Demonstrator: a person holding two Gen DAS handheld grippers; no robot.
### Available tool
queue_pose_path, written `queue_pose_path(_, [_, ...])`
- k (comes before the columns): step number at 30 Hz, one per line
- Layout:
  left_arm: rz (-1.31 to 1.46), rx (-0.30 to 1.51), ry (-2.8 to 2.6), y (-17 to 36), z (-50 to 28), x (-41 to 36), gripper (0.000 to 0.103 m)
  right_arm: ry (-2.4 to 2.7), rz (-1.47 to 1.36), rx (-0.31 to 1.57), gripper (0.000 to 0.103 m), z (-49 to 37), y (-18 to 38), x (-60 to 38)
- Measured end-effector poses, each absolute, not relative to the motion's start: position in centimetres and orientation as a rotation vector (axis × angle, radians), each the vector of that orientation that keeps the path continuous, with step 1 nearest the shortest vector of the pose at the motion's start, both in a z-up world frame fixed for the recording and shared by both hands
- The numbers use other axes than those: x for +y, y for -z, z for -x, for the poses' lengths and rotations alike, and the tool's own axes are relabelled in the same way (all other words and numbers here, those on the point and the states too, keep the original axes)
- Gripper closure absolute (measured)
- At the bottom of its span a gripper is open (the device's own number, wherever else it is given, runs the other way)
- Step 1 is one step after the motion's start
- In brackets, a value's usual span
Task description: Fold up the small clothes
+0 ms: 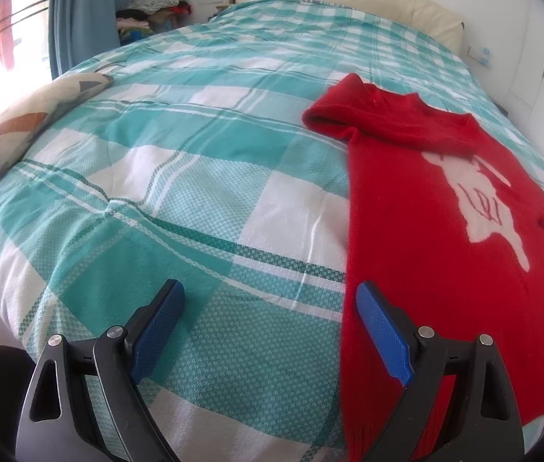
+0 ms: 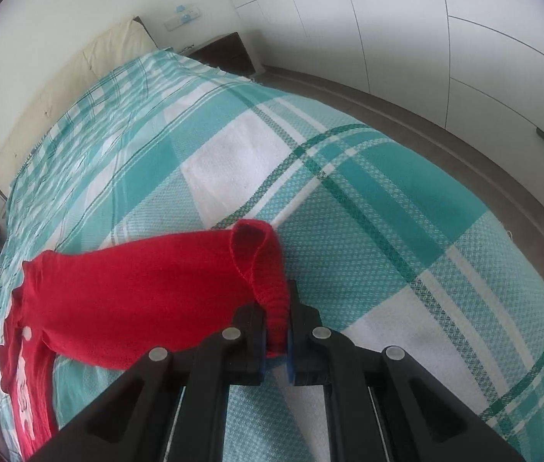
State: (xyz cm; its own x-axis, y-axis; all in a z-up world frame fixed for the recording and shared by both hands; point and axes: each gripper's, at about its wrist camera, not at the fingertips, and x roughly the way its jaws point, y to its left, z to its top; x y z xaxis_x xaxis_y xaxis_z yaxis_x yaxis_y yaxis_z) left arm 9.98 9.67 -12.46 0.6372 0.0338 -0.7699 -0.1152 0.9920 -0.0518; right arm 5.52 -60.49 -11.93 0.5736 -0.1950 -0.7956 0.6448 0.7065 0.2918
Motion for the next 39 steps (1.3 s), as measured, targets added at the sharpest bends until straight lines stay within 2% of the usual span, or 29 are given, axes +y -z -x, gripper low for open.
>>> queue_pose_path(7, [0.087,0.879,-0.084,12.5,-9.9,9.6,0.011,0.523,-0.65,0.814,0.097,-5.6,12.5,-61.1])
queue_pose_path(12, [0.061,0.883,-0.084,12.6,-9.9,9.2,0.011,0.589,-0.642,0.794,0.089,-4.2,11.8,-61.1])
queue_pose_path(14, [0.042,0.89,-0.08,12.3,-9.7,9.0,0.011,0.68,-0.615,0.777,0.083,-3.0,10.9,-61.1])
queue_pose_path(18, [-0.051,0.828,-0.03,8.0,-10.0,8.0,0.011,0.804,-0.52,0.645,0.058,-0.3,7.5,-59.8])
queue_pose_path(21, [-0.131,0.713,0.063,2.5,-12.5,6.1,0.008,0.763,-0.462,0.563,0.052,0.4,5.5,-58.0])
queue_pose_path(23, [-0.198,0.673,0.152,0.1,-15.6,3.8,0.003,0.707,-0.456,0.541,0.052,0.0,4.9,-57.0])
queue_pose_path(25, [-0.264,0.72,0.295,0.0,-19.7,0.8,0.003,0.658,-0.45,0.537,0.052,-0.7,4.8,-56.2])
queue_pose_path(29, [-0.353,0.859,0.401,3.2,-27.8,-4.5,0.005,0.606,-0.432,0.57,0.052,-1.9,5.2,-55.5])
queue_pose_path(34, [-0.249,1.044,0.457,7.3,-34.9,-6.7,0.008,0.602,-0.434,0.59,0.052,-1.9,5.8,-55.5])
queue_pose_path(39, [-0.106,1.208,0.628,10.8,-37.5,-7.9,0.008,0.607,-0.437,0.605,0.051,-2.3,6.1,-55.7])
